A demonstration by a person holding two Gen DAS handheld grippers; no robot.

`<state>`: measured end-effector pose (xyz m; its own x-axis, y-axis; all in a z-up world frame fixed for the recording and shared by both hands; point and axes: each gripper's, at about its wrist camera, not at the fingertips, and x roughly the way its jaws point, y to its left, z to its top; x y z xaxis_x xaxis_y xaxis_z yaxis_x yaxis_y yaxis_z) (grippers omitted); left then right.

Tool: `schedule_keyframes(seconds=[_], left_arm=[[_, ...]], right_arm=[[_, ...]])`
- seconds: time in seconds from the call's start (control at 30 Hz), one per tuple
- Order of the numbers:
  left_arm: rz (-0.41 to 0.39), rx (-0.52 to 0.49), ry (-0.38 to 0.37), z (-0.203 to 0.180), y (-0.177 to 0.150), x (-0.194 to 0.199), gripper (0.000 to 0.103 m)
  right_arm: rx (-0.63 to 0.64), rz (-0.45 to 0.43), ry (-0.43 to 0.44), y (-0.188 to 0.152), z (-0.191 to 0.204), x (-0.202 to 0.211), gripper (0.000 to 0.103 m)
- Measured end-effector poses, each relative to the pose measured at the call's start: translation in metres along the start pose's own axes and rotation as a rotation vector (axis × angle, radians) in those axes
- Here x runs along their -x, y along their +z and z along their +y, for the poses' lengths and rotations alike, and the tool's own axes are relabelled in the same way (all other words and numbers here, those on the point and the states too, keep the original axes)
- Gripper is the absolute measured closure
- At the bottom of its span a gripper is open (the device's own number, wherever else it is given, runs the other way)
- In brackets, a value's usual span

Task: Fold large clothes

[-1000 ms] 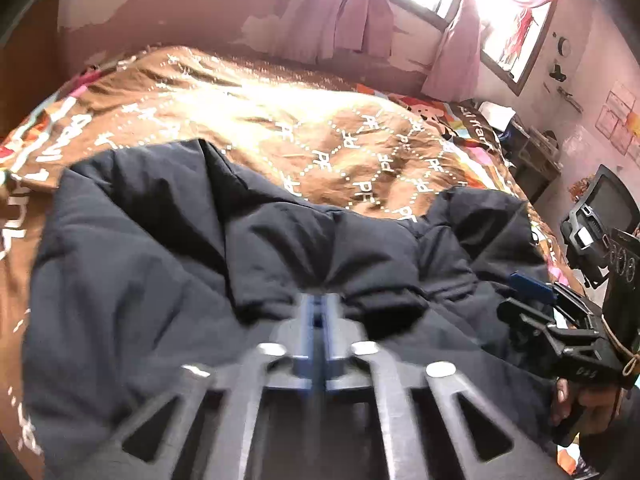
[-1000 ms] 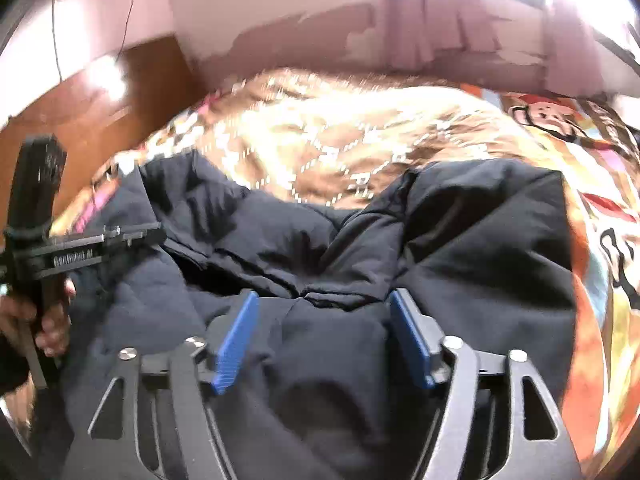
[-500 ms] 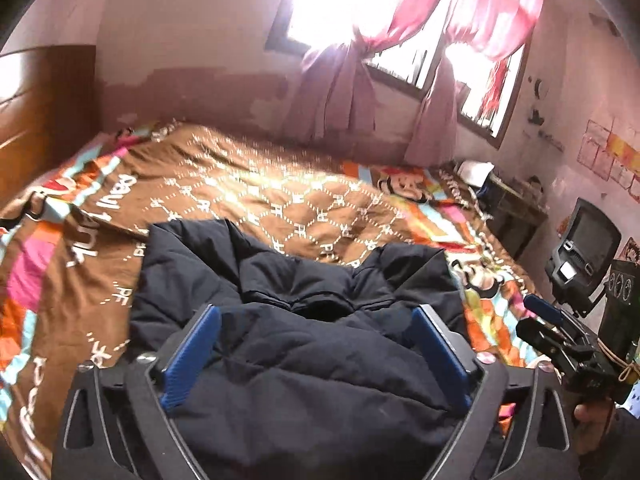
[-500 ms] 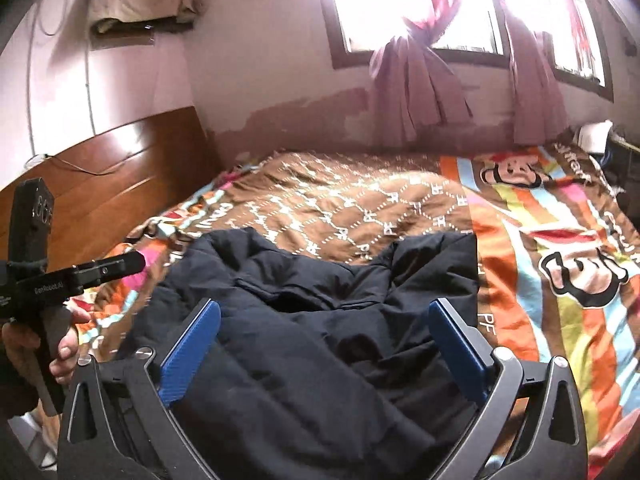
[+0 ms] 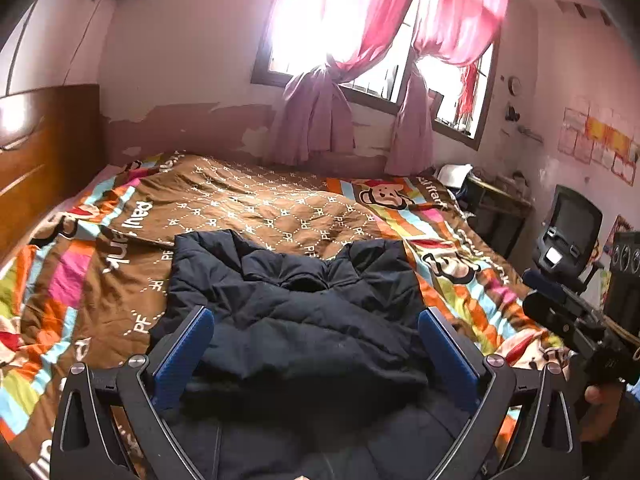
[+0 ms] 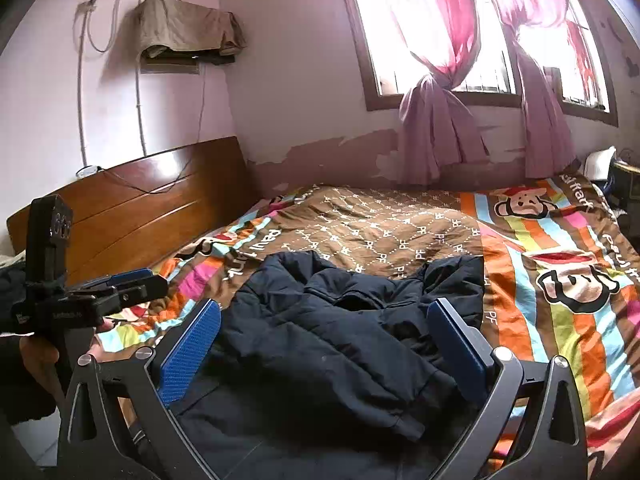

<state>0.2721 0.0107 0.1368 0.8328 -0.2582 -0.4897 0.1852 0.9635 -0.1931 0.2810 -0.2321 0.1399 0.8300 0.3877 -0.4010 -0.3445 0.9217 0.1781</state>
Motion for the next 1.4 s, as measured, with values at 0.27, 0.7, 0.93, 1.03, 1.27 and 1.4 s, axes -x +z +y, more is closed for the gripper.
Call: schedule_keyframes(seconds=[0.27, 0.7, 0.93, 1.03, 1.27, 1.4], left_arm=[[-0.017, -0.077, 0.015, -0.024, -0.027, 0.045, 0.0], [0.055, -0.104, 0.017, -0.035, -0.089, 0.074, 0.0], [0.084, -0.161, 0.093, -0.028, -0.131, 0.076, 0.0], [0.117, -0.186, 0.124, -0.023, -0.152, 0.076, 0.0], [0.236, -0.233, 0.156, -0.006, -0.201, 0.071, 0.0], [0.307, -0.173, 0.144, 0.009, -0.22, 0.07, 0.0]], right_arm=[[0.034, -0.024, -0.005, -0.015, 0.015, 0.051, 0.002], [0.083, 0.026, -0.091, -0.072, 0.017, 0.108, 0.002], [0.108, 0.081, -0.15, -0.108, 0.012, 0.11, 0.002], [0.125, 0.125, -0.158, -0.125, 0.011, 0.107, 0.002], [0.169, 0.287, -0.125, -0.168, 0.012, 0.095, 0.002], [0.231, 0.471, -0.083, -0.201, 0.019, 0.078, 0.002]])
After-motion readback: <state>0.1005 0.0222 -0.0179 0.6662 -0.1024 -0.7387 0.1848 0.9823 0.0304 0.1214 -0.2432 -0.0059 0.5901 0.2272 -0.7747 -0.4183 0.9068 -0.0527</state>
